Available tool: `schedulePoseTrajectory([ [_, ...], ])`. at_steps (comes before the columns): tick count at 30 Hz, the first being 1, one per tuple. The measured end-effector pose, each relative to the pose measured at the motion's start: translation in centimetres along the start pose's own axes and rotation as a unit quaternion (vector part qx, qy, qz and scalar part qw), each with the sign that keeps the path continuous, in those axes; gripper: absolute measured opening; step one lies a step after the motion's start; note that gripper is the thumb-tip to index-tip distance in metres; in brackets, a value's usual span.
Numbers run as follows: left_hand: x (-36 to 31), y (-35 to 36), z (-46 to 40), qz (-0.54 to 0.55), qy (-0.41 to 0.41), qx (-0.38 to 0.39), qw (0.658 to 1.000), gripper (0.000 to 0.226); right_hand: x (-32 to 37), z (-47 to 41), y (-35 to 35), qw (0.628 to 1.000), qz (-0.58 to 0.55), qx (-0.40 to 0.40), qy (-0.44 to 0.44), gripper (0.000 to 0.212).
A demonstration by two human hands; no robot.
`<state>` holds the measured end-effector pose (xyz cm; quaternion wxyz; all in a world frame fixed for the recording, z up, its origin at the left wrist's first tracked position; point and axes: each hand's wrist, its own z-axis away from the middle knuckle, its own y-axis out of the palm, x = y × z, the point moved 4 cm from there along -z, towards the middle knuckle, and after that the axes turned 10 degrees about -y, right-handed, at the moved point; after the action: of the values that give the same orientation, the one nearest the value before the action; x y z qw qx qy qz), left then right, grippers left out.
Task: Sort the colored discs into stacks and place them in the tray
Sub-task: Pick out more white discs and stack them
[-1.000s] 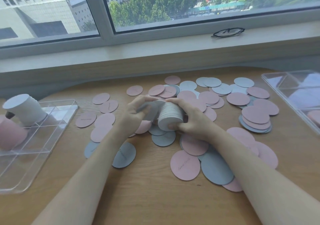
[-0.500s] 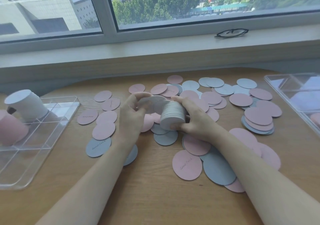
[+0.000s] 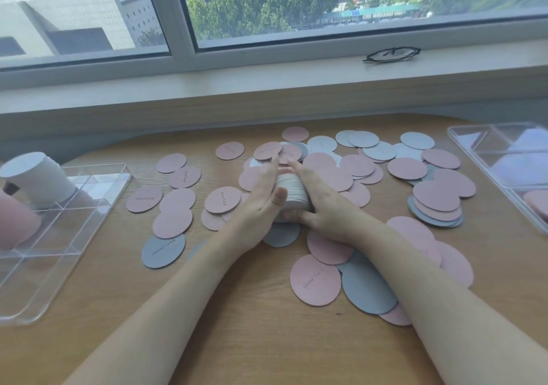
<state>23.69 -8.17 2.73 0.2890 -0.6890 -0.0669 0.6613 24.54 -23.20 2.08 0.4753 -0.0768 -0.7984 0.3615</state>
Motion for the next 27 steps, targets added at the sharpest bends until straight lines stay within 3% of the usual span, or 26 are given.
schedulePoseTrajectory([
  [4,0.3,-0.3,-0.2,-0.024,-0.014,-0.044,0.999,0.084,-0.3,0.1,-0.4,0.999,0.027,-0.008,0.038,0.108],
  [6,0.3,-0.3,-0.3,-0.039,-0.009,-0.047,0.998,0.094,-0.4,0.1,-0.3,0.997,0.067,0.000,0.042,0.111],
  [9,0.5,0.1,-0.6,-0.025,-0.005,-0.026,0.999,0.111,-0.2,0.1,0.0,0.998,0.041,0.015,0.045,0.103],
  [12,0.5,0.0,-0.7,-0.052,0.008,-0.033,0.998,0.111,0.1,0.0,-0.2,1.000,0.013,-0.019,0.015,0.087],
  [18,2.2,-2.3,-2.6,-0.135,0.022,-0.101,0.985,0.086,0.5,0.5,-1.5,0.999,0.016,-0.030,0.009,0.065],
  [22,3.7,-2.4,-3.4,-0.280,-0.010,-0.078,0.957,0.085,0.5,0.6,-1.7,0.999,0.011,-0.023,0.020,0.062],
  [27,3.6,-3.3,-3.1,-0.295,0.002,-0.117,0.948,0.053,0.4,0.7,-2.0,0.999,0.009,-0.035,0.017,0.065],
])
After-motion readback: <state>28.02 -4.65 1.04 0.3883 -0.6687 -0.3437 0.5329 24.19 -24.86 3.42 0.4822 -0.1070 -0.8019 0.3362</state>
